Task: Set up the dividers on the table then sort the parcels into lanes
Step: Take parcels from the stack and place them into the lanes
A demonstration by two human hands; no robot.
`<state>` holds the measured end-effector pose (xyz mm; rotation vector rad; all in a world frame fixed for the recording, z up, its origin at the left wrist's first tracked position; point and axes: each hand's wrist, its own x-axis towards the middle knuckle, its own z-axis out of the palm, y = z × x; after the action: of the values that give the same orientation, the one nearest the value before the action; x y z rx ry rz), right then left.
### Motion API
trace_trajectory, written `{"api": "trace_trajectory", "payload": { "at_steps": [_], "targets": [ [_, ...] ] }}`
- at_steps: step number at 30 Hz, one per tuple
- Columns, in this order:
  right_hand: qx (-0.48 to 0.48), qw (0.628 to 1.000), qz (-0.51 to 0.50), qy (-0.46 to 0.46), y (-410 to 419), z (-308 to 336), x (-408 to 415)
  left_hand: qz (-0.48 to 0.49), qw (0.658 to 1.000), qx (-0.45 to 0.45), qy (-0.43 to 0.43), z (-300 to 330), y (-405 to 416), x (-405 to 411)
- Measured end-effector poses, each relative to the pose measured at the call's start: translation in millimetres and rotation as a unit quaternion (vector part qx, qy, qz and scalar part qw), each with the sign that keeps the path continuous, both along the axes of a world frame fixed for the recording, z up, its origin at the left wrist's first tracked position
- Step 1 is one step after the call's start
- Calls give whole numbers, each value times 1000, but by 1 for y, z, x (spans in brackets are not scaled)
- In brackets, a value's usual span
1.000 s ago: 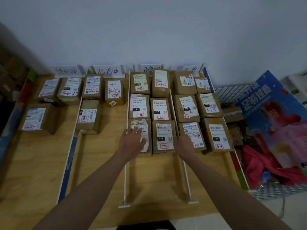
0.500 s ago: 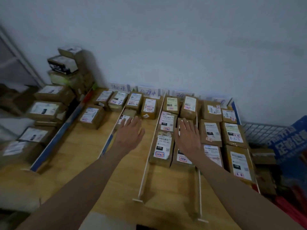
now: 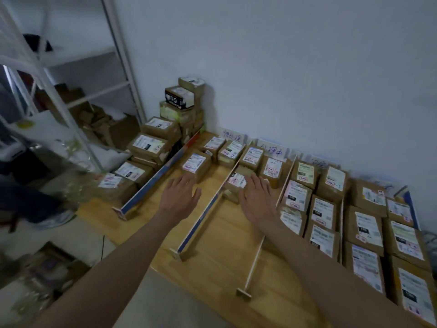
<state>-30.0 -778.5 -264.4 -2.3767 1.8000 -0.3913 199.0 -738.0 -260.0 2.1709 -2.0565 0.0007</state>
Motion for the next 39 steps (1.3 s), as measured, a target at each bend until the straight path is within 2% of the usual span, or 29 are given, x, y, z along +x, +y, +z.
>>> {"api": "trace_trajectory", "payload": {
  "at_steps": [13,21,27,35,39],
  "targets": [
    [3,1000,-10,-28,-9,-11,203,19,1000,15,-16,0,2,207],
    [10,998,-26,-61,-30,-24,291,34,999,33,-1,-7,-23,290],
    [21,995,-47,-83,-78,-42,336,15,999,33,39,-24,-74,323],
    [60,985,-89,-136,-176,-77,387,-12,997,70,41,-56,-187,375],
    [93,980,-109,-139,-218,-93,406,5,994,87,64,-69,-245,393]
  ]
}}
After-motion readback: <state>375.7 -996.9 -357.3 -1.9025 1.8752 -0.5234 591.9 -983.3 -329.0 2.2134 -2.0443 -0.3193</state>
